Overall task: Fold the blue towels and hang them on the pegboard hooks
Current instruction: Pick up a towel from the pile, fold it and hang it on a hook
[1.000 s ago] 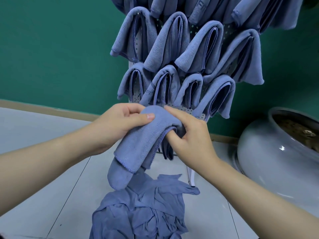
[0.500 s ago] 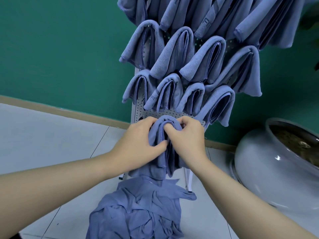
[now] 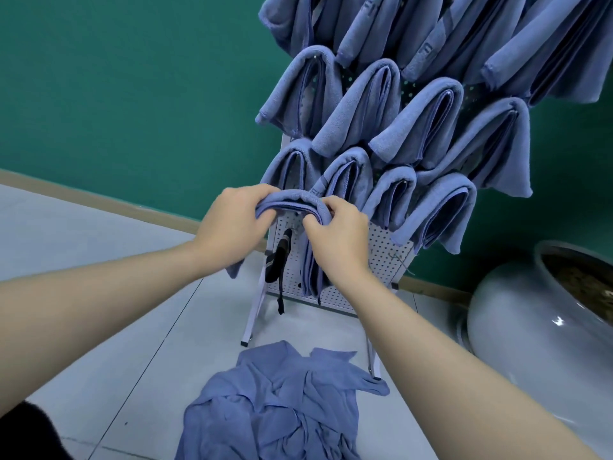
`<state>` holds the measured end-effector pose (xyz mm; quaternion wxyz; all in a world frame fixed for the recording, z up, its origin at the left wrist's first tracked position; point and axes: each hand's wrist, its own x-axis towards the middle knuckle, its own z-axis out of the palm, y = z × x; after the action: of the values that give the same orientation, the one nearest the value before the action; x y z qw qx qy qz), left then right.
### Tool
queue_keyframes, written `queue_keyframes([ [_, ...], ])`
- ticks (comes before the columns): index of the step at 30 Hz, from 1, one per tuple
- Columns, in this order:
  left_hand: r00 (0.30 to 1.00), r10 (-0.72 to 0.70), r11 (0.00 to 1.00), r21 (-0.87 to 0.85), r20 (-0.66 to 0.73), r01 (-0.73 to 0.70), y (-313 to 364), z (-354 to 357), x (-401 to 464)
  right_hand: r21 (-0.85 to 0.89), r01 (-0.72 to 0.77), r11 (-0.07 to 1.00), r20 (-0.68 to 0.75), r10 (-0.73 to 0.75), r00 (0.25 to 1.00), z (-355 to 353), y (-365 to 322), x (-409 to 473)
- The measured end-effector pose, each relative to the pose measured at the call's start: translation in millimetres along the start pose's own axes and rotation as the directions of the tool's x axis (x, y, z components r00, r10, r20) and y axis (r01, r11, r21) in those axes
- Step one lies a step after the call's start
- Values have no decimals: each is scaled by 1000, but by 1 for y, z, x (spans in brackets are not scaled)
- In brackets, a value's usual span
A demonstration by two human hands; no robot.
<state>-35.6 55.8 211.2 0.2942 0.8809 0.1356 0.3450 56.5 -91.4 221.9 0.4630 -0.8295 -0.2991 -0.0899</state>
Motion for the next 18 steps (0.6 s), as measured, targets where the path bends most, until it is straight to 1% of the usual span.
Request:
queue_keyframes([
  [2, 1000, 15, 1000, 15, -7, -15, -10, -3, 15, -26, 37, 999, 11, -36, 999, 11, 3, 10],
  [5, 1000, 23, 999, 31, -8, -22, -22, -2, 33, -40, 49, 998, 26, -48, 999, 30, 8, 31],
  [11, 999, 5, 998, 61, 38, -7, -55, 19, 55, -32, -32, 999, 45, 34, 998, 71, 36, 46],
  [15, 998, 12, 999, 30, 58, -14, -76, 44, 67, -106, -20, 994, 1, 21, 1000, 87, 56, 63],
  [18, 999, 17, 1000, -2, 32, -17, -86, 63, 74, -141, 11, 990, -35, -16, 999, 94, 70, 75],
])
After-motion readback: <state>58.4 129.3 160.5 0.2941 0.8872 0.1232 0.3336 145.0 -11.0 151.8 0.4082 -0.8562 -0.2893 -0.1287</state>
